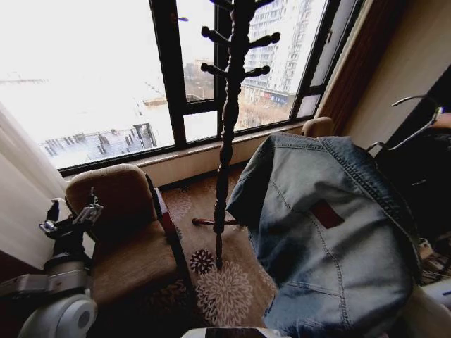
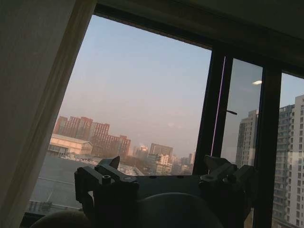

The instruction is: Pick up the clothes from the bed and hang them on the clothes hanger.

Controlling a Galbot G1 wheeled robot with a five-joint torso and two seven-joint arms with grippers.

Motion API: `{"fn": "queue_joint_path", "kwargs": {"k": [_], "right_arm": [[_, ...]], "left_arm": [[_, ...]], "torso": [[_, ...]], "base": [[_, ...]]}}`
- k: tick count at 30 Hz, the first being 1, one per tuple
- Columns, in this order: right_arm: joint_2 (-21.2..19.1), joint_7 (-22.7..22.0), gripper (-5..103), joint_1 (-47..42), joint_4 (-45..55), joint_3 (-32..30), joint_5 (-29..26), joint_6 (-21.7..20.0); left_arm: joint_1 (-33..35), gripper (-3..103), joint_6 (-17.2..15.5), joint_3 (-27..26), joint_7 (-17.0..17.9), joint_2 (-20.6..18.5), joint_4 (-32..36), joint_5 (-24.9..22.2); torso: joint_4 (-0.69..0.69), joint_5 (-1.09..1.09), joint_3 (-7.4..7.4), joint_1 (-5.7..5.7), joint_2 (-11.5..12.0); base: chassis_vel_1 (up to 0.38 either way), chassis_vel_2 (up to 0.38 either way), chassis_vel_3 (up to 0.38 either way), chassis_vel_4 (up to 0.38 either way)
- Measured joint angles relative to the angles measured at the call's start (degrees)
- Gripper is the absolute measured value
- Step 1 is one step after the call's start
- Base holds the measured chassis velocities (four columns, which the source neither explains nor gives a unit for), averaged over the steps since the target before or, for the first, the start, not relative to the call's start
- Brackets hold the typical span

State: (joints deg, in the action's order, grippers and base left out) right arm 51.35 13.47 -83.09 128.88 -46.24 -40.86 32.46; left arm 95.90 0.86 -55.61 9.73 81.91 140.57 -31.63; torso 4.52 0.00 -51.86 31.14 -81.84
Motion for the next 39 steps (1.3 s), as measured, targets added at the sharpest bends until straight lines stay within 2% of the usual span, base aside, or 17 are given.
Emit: {"fn": "queue_joint_path", "kwargs": {"k": [19, 29, 33, 37, 39], "right_arm": [[0.12, -0.28, 21, 0.17, -0.15, 0.44, 0.54, 0.01], [-0.41, -0.37, 21, 1.03, 0.02, 1.6, 0.85, 1.37], [-1.08, -2.09, 21, 1.86, -1.21, 1.5, 0.63, 0.17], [-3.23, -7.4, 21, 5.22, -4.22, 1.53, 0.18, -3.15], [-3.87, -8.48, 21, 6.32, -4.97, 1.77, -0.17, -3.68]], "left_arm": [[0.16, 100, 0.28, -0.18, -0.07, -0.08, 0.0, -0.03], [0.41, 100, 0.39, -0.43, -0.09, -0.37, 0.12, -0.06], [0.58, 100, 0.52, -0.59, -0.1, -0.5, 0.18, -0.07], [0.76, 100, 0.75, -1.08, -0.12, -0.8, 0.2, -0.11], [0.8, 100, 0.78, -1.12, -0.13, -0.8, 0.2, -0.11]], "torso": [[0.0, 0.0, 0.0, 0.01, 0.0], [0.0, 0.0, -0.01, 0.04, 0.01], [0.0, 0.0, 0.01, -0.03, 0.0], [0.0, 0.01, 0.01, -0.04, -0.01], [0.0, 0.01, 0.01, -0.02, -0.01]], "base": [[-0.114, 0.121, 0.115, -0.114], [-0.058, 0.062, 0.056, -0.049], [0.0, 0.0, 0.0, 0.0], [0.0, 0.0, 0.0, 0.0], [0.0, 0.0, 0.0, 0.0]]}}
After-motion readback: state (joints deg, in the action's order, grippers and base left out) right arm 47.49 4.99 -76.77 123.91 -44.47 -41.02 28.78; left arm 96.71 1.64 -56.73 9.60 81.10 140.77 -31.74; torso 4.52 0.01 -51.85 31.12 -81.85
